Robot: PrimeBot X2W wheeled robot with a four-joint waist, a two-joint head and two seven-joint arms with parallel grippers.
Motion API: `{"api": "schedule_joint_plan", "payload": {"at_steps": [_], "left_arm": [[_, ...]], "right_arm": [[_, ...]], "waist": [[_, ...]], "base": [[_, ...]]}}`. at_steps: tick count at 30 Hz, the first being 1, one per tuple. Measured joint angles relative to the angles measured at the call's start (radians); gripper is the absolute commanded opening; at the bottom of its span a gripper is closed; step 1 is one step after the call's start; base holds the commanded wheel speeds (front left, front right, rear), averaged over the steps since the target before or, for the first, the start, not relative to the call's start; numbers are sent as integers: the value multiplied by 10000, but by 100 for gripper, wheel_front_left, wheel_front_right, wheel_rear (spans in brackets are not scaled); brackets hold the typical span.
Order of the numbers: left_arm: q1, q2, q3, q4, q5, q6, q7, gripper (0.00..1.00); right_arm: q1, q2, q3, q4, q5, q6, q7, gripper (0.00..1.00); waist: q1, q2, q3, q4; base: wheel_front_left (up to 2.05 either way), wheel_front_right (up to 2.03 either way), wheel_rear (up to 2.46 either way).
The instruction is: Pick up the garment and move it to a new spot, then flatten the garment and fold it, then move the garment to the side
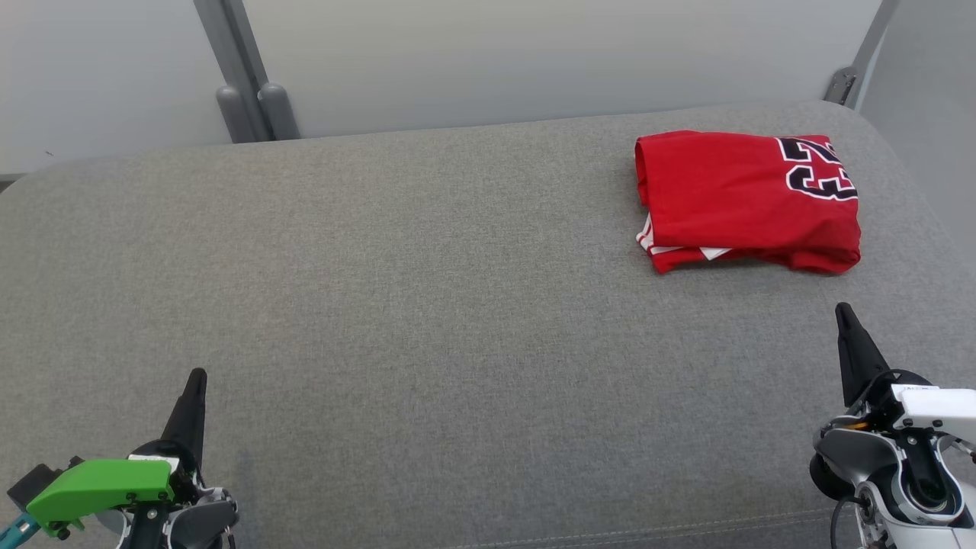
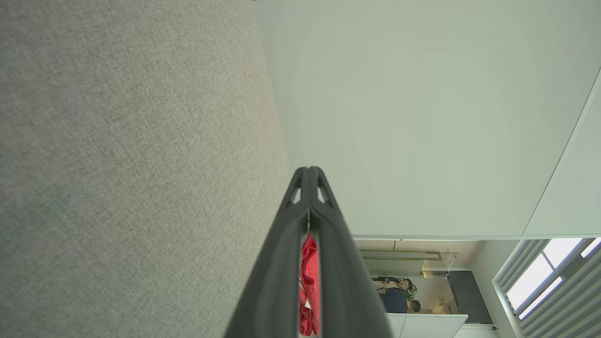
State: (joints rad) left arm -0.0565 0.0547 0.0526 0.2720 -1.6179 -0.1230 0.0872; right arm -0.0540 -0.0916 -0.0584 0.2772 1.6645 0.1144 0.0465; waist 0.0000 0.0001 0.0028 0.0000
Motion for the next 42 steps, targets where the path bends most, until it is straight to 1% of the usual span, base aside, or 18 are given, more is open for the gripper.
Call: {"api": "schedule_joint_plan", "payload": {"at_steps": [42], "left_arm": [[0, -6, 25, 0, 0, 0, 2, 0]], "right_arm": [[-4, 38, -38, 36, -2, 42, 44, 0]], "waist": [[0, 0, 0, 0]], "base": [[0, 0, 0]]}}
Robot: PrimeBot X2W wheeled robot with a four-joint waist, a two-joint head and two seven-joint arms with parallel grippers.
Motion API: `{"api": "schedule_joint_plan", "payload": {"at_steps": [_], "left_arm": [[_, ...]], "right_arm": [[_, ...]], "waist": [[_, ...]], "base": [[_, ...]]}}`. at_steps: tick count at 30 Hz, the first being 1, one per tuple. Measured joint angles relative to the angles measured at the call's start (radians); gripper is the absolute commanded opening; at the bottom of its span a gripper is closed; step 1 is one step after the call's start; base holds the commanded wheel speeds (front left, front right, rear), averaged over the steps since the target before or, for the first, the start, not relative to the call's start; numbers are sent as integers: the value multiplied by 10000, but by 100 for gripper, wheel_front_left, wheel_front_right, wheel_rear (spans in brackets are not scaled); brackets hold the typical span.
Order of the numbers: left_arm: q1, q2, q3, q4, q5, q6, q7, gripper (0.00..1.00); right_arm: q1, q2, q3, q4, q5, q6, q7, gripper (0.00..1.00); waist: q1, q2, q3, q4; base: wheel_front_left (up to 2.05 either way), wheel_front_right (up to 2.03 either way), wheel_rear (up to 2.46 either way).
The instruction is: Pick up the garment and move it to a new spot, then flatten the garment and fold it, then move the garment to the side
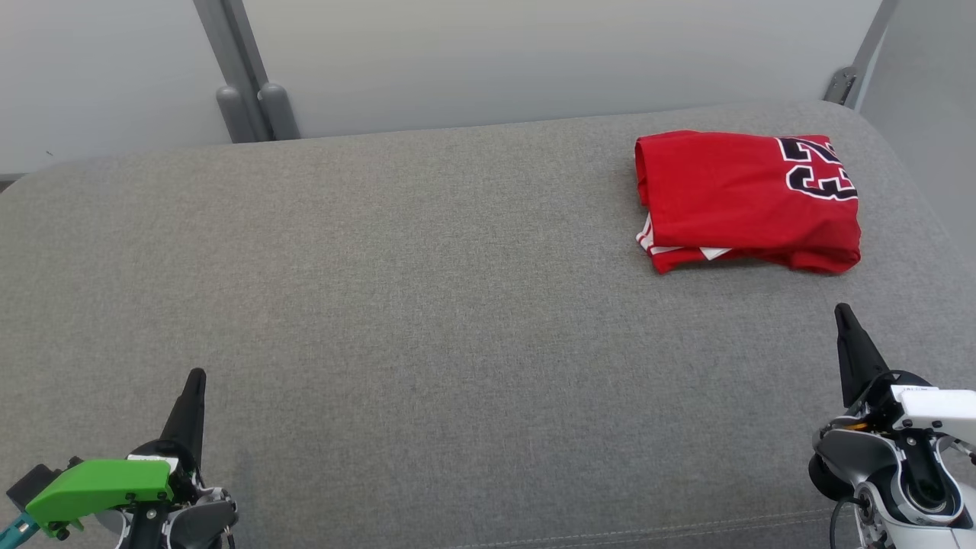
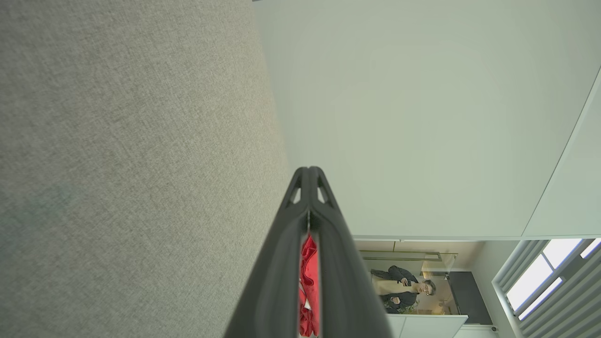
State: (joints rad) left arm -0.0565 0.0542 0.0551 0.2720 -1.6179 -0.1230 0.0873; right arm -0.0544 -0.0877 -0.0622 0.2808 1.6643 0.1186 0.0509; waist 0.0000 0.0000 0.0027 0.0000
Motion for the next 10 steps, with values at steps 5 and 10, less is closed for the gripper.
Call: {"api": "schedule_joint_plan", "payload": {"at_steps": [5, 10], "left_arm": [[0, -2, 2, 0, 0, 0, 0, 0], [0, -2, 6, 0, 0, 0, 0, 0]], "right_arm": [[-1, 2, -4, 0, 0, 0, 0, 0], [-1, 4, -10, 0, 0, 0, 0, 0]], "waist": [[0, 0, 0, 0], [0, 0, 0, 0]], "base": [[0, 0, 0], [0, 0, 0]]}}
